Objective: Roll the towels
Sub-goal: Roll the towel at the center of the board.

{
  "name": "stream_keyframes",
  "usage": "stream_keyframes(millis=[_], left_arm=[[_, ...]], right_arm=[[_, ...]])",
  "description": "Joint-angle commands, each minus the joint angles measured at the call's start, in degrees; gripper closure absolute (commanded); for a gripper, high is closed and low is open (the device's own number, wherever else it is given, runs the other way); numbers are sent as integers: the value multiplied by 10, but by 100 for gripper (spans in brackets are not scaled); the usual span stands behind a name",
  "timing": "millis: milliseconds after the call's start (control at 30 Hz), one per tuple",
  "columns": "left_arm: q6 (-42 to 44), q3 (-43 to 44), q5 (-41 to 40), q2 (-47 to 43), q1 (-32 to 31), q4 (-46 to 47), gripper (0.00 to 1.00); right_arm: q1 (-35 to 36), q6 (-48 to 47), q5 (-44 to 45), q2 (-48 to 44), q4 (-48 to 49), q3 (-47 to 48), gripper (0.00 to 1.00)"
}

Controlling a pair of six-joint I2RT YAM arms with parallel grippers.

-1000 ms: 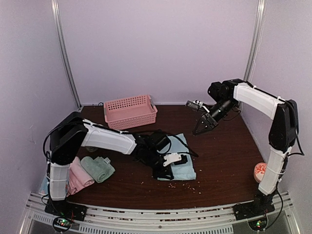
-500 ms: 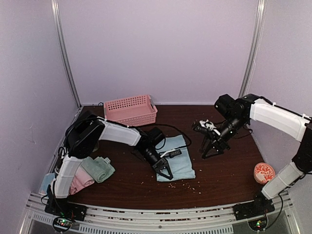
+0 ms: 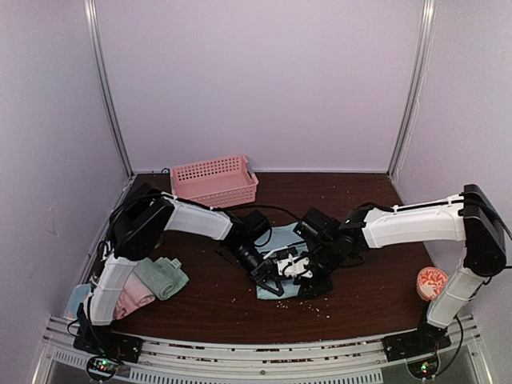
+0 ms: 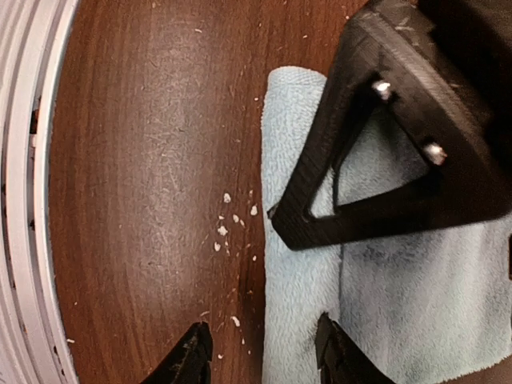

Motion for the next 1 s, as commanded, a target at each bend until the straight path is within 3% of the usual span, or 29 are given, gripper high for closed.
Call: stream_keyframes(millis=[0,100,367,433,567,800,967], left_arm=[[-7,5,-34,31,4,-22,100],[-6,6,-34,34,4,-22,100],[3,1,-65,23,7,-22,100],[20,-6,-90,3,7,-20,91],[12,-62,-187,-86,9,51,74],[-44,-143,-359,-233,30,122,70],[-34,-268,-378,-346,27,248,69]], right_arm=[[19,18,65,32,38,1,55],[20,25,89,41,52,-8,61],[19,21,100,49,63,-25,89],[16,18,82,57,51,-21,93],[-9,7,-45,70,-23,17,96],[-76,-56,-283,171,-252,128,97],[-135,-85,-353,274,-360,217,97]])
